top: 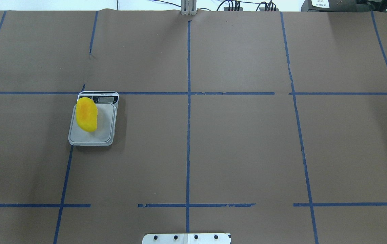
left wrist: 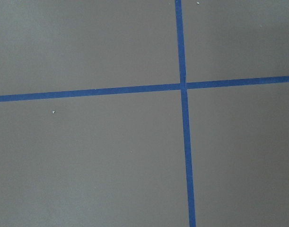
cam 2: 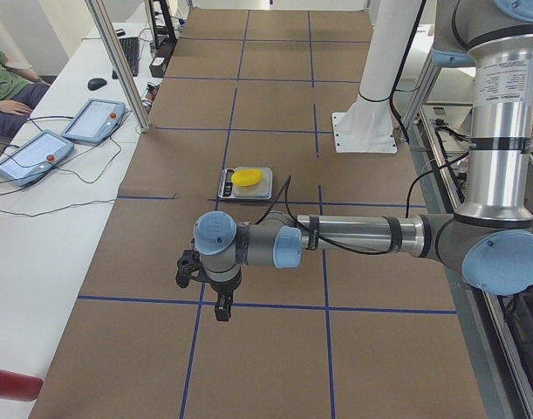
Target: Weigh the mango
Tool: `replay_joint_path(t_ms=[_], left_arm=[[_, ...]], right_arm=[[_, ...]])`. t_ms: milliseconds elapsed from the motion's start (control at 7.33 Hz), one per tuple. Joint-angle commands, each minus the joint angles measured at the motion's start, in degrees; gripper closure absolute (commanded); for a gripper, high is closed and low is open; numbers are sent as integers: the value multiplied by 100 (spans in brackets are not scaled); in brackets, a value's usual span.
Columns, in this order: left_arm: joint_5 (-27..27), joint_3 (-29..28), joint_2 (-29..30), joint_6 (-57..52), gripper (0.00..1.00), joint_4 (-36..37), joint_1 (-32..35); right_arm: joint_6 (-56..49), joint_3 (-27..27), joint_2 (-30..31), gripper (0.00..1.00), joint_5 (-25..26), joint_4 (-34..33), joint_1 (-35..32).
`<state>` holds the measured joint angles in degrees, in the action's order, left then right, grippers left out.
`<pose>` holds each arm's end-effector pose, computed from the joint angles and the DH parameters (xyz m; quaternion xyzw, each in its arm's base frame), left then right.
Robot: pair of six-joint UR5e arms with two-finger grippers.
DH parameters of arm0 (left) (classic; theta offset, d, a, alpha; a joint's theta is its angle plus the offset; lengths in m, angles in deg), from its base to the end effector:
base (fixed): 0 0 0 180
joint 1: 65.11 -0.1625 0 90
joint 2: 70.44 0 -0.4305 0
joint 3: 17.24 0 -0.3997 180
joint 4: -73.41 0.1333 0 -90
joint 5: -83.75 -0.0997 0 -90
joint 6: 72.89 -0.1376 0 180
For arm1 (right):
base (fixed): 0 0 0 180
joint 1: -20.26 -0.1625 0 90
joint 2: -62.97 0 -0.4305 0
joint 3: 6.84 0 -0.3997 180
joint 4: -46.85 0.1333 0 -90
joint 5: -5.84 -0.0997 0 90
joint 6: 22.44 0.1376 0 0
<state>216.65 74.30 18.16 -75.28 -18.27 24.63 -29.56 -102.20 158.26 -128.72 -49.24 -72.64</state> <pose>-0.0374 -0.4922 0.6895 0.0216 0.3653 0.0273 0.9302 0.0594 -0.4464 0.6986 -0.0153 -0.3814 -0.0141 0.9242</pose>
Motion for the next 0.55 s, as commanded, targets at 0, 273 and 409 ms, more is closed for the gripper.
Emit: replay_joint_path(t_ms=[0,273,409], left_arm=[[0,-4,-9,-7,0,1,0],[0,-31,-1,-24,0,1,-8],[0,-31,-1,-24,0,1,-8]], right_arm=[[0,0,7,0,0,-5,0],[0,0,-1,0,0,-5,0],[0,0,-1,0,0,-5,0]])
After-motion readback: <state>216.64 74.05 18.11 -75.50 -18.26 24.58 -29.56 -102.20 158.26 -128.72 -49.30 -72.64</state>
